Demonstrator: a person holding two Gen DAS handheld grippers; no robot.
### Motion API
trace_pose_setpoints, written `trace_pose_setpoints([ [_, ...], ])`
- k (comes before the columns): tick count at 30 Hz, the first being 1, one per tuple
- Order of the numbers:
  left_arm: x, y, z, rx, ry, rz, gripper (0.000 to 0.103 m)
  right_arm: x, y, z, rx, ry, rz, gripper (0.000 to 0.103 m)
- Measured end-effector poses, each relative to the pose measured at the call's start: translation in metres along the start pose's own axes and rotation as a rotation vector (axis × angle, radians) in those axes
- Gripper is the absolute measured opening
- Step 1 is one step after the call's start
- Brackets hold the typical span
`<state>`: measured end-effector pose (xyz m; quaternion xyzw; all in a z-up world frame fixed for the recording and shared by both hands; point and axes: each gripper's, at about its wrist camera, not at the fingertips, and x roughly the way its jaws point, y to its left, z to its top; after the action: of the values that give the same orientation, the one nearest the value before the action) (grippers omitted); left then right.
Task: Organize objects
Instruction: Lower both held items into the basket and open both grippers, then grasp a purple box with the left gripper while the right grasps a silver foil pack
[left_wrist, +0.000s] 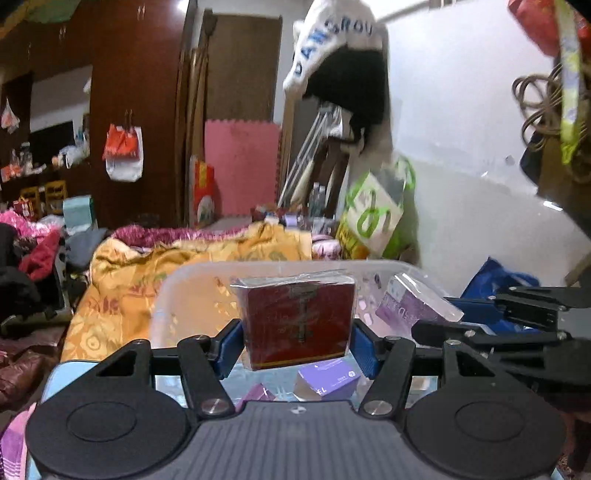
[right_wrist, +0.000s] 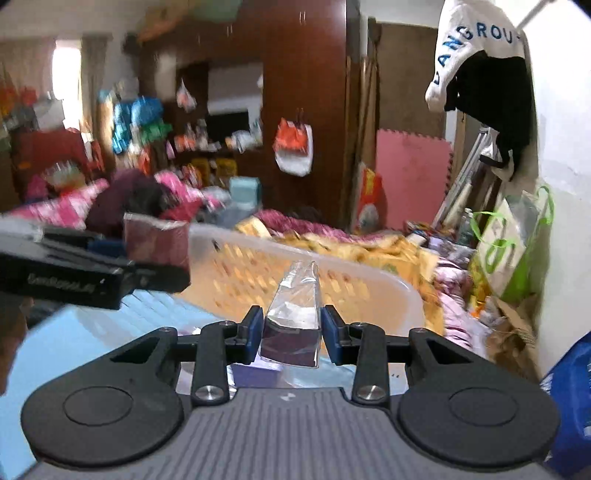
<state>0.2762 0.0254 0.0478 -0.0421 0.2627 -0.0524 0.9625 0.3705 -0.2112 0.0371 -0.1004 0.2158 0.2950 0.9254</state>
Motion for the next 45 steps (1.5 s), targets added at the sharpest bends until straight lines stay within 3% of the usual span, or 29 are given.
trace_pose_setpoints([
  [3, 0.008, 0.005, -0.002, -0.027, 0.006, 0.0, 0.067, 0.001, -0.001, -0.003, -0.002, -0.001, -0.007, 0.041],
  [4, 0.009, 0.007, -0.002, -0.018, 0.002, 0.011, 0.073, -0.002, -0.001, -0.002, -0.001, -0.013, -0.008, 0.046],
  [6, 0.007, 0.009, -0.003, -0.019, -0.021, 0.038, 0.083, -0.012, 0.0, -0.003, -0.007, -0.039, -0.035, 0.089],
  [7, 0.005, 0.012, -0.004, -0.026, -0.026, 0.026, 0.084, -0.02, -0.001, -0.004, -0.005, -0.072, -0.046, 0.093],
  [11, -0.014, 0.019, -0.006, -0.034, -0.06, -0.012, 0.084, -0.05, -0.007, -0.004, 0.016, -0.119, 0.01, 0.094],
  [17, -0.061, 0.012, -0.036, 0.058, -0.108, -0.005, 0.084, -0.088, 0.003, -0.02, -0.047, -0.154, -0.018, 0.103],
  [20, -0.098, 0.022, -0.078, 0.061, -0.121, -0.024, 0.085, -0.104, 0.014, -0.057, -0.042, -0.137, 0.048, 0.103],
  [23, -0.123, 0.032, -0.127, 0.059, -0.119, 0.027, 0.087, -0.112, 0.03, -0.106, -0.032, -0.117, 0.088, 0.103],
  [27, -0.122, 0.044, -0.168, 0.047, -0.056, 0.032, 0.087, -0.108, 0.05, -0.147, -0.042, -0.092, 0.094, 0.103],
  [32, -0.101, 0.047, -0.172, 0.084, -0.017, 0.097, 0.087, -0.09, 0.059, -0.149, -0.079, -0.086, 0.017, 0.101],
  [34, -0.096, 0.046, -0.172, 0.096, -0.001, 0.105, 0.087, -0.084, 0.058, -0.149, -0.072, -0.08, 0.015, 0.095],
  [36, -0.092, 0.044, -0.171, 0.106, 0.009, 0.118, 0.087, -0.082, 0.053, -0.153, -0.043, -0.055, 0.026, 0.073],
  [39, -0.088, 0.042, -0.174, 0.134, 0.026, 0.122, 0.087, -0.081, 0.048, -0.167, 0.001, -0.025, 0.061, 0.061],
  [45, -0.083, 0.033, -0.171, 0.142, 0.032, 0.156, 0.087, -0.093, 0.044, -0.178, 0.032, -0.052, 0.06, 0.052],
])
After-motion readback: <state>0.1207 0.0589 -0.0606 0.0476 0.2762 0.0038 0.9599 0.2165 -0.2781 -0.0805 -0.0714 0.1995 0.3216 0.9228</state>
